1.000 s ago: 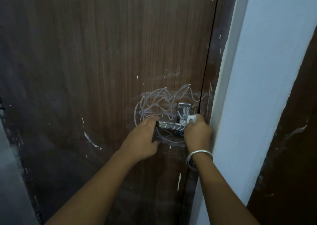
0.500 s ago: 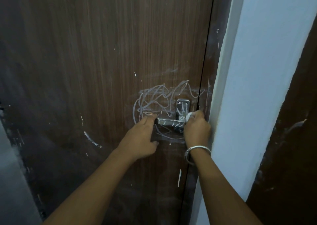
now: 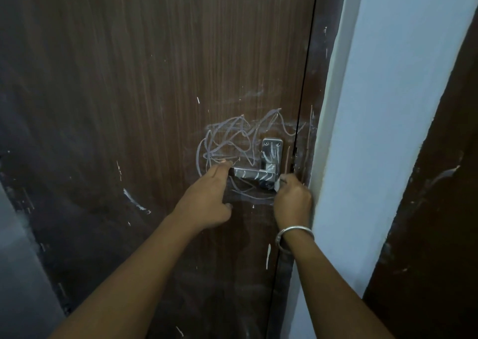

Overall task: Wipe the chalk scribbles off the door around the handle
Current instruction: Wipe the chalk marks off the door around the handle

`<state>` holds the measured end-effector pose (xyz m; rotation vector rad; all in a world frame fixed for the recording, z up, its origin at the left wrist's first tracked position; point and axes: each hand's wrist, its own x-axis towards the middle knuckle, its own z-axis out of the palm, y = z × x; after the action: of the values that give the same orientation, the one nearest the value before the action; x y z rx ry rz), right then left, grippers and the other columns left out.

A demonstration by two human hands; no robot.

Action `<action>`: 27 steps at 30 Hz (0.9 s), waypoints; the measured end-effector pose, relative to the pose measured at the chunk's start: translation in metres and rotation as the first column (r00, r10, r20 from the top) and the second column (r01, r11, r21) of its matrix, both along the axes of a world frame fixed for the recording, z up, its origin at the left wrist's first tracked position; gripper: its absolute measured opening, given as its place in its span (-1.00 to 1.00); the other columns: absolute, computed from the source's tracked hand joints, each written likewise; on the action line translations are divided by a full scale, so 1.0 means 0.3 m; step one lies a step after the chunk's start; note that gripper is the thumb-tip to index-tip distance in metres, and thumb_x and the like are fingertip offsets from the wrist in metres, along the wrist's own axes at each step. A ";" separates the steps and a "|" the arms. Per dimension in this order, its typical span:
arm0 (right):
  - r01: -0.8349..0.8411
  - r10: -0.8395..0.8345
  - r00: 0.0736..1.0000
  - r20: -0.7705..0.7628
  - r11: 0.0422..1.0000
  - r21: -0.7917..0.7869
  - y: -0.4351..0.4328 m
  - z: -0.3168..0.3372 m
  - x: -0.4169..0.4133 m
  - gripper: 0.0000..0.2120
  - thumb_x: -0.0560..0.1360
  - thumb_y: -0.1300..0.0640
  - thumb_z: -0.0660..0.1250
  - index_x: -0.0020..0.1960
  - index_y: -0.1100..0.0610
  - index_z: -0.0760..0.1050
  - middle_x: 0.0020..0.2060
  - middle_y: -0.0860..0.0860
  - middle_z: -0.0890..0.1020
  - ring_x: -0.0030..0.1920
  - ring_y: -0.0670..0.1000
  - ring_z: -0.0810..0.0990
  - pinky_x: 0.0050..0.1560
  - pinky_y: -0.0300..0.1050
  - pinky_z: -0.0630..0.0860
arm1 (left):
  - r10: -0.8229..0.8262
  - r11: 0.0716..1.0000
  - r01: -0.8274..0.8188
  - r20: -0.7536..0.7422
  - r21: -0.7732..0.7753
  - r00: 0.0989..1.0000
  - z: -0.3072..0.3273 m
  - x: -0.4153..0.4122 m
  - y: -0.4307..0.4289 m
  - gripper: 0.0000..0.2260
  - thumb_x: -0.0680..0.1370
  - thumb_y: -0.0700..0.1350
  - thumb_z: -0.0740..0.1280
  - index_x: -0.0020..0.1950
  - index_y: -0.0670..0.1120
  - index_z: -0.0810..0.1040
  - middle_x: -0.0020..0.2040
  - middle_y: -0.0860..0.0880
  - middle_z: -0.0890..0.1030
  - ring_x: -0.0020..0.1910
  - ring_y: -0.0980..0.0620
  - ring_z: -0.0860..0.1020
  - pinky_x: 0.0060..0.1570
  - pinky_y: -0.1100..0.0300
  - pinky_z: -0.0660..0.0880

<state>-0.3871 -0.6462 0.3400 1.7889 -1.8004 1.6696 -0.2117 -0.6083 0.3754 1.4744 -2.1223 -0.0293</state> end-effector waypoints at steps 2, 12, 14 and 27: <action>-0.012 0.011 0.999 0.046 1.000 0.011 -0.004 0.014 -0.003 -0.80 0.53 0.37 0.19 0.02 0.30 0.57 -0.14 0.26 0.65 -0.12 0.23 0.60 -0.12 0.01 0.57 | 0.002 1.000 -0.002 0.000 -0.003 1.000 -0.002 0.000 0.000 -0.18 0.39 -0.16 0.40 0.52 -0.02 0.01 0.52 -0.02 0.15 0.44 -0.07 0.26 0.26 0.18 0.28; -0.088 0.053 0.955 0.292 0.991 0.105 0.022 -0.099 0.026 -0.80 0.55 0.28 0.18 0.02 0.23 0.58 -0.11 0.20 0.66 -0.08 0.19 0.61 -0.12 -0.18 0.46 | 0.004 1.000 -0.004 -0.025 0.019 1.000 -0.011 -0.006 0.010 -0.17 0.38 -0.22 0.37 0.53 -0.02 -0.02 0.53 -0.01 0.11 0.43 -0.07 0.26 0.22 0.22 0.25; -0.106 0.031 0.832 0.554 0.989 0.105 0.006 -0.112 0.057 -0.84 0.54 0.26 0.23 0.03 0.21 0.57 -0.06 0.17 0.65 -0.04 0.15 0.61 -0.05 -0.17 0.49 | 0.002 1.000 -0.002 -0.019 0.017 1.000 -0.014 -0.004 0.014 -0.17 0.39 -0.23 0.36 0.53 -0.01 -0.04 0.54 -0.01 0.08 0.44 -0.07 0.25 0.24 0.18 0.28; -0.208 0.055 0.270 0.961 0.978 0.002 -0.060 -0.099 0.190 -0.85 0.48 0.36 0.30 0.04 0.28 0.54 -0.14 0.21 0.64 -0.31 0.02 0.59 -0.25 -0.18 0.56 | -0.023 0.999 0.024 -0.027 0.023 0.999 -0.014 0.005 0.016 -0.19 0.40 -0.24 0.34 0.53 -0.04 -0.04 0.53 -0.05 0.10 0.44 -0.09 0.25 0.24 0.19 0.27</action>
<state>-0.3302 -0.6641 0.3103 0.8219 -2.0993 3.2506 -0.2103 -0.6037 0.3713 1.4542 -2.1247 -0.0825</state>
